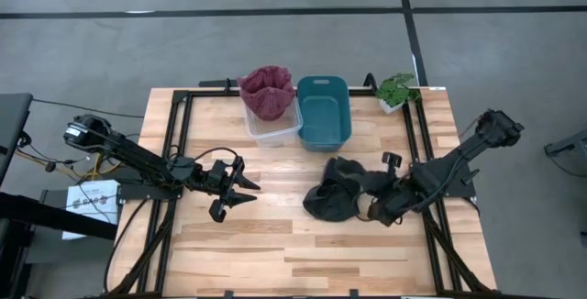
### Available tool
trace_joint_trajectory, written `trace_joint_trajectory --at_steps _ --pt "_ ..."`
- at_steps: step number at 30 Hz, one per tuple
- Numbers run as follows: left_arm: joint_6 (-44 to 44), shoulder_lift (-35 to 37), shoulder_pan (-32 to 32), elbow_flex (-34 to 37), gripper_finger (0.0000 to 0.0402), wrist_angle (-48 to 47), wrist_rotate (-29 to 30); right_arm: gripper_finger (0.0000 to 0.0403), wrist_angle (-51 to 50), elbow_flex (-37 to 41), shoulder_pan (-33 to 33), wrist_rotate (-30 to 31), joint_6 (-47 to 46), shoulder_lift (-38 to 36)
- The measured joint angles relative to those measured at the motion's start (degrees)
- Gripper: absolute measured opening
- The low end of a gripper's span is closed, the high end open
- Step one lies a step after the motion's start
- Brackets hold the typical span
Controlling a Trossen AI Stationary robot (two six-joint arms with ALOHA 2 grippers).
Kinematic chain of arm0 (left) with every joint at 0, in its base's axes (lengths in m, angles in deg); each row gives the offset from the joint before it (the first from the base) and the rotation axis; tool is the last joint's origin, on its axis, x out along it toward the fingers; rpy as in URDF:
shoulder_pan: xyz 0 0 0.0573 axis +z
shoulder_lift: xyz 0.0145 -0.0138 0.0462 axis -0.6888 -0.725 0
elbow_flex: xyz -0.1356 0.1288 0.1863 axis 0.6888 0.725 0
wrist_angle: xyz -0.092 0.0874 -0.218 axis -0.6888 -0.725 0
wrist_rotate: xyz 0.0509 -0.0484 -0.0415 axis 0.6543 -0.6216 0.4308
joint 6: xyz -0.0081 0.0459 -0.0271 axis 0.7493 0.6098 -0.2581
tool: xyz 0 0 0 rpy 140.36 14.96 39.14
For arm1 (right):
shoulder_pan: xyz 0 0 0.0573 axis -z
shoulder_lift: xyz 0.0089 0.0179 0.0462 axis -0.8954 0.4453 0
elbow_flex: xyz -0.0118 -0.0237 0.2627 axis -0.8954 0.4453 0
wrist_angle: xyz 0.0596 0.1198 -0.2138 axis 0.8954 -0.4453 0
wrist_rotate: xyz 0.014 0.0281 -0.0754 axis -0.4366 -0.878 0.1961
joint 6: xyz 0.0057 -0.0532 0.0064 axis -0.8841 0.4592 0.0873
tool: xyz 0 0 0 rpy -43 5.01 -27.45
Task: Pick & Place hat
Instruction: Put the right black cap into the blue bin
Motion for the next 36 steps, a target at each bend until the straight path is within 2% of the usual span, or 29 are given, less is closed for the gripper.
trace_joint_trajectory --at_steps 10,19,27,30,36 --pt "0.09 0.00 0.01 0.00 0.0135 0.00 0.00 0.0002 0.64 -8.94 7.60 4.49 13.62 -2.75" --pt "0.13 0.00 0.02 0.00 0.0135 0.00 0.00 0.0002 1.06 -18.14 17.89 4.66 25.52 -2.75" --pt "0.13 0.00 0.00 0.00 0.0135 0.02 0.00 0.0001 9.40 -23.87 28.82 3.95 38.57 -2.75" --pt "0.13 0.00 0.04 0.00 0.0135 0.17 0.00 0.0001 13.94 -24.39 33.79 0.52 43.38 -2.81" --pt "0.12 -0.02 0.03 0.00 0.0135 0.77 0.00 0.0001 19.96 -24.36 44.42 -11.61 49.52 -1.60"
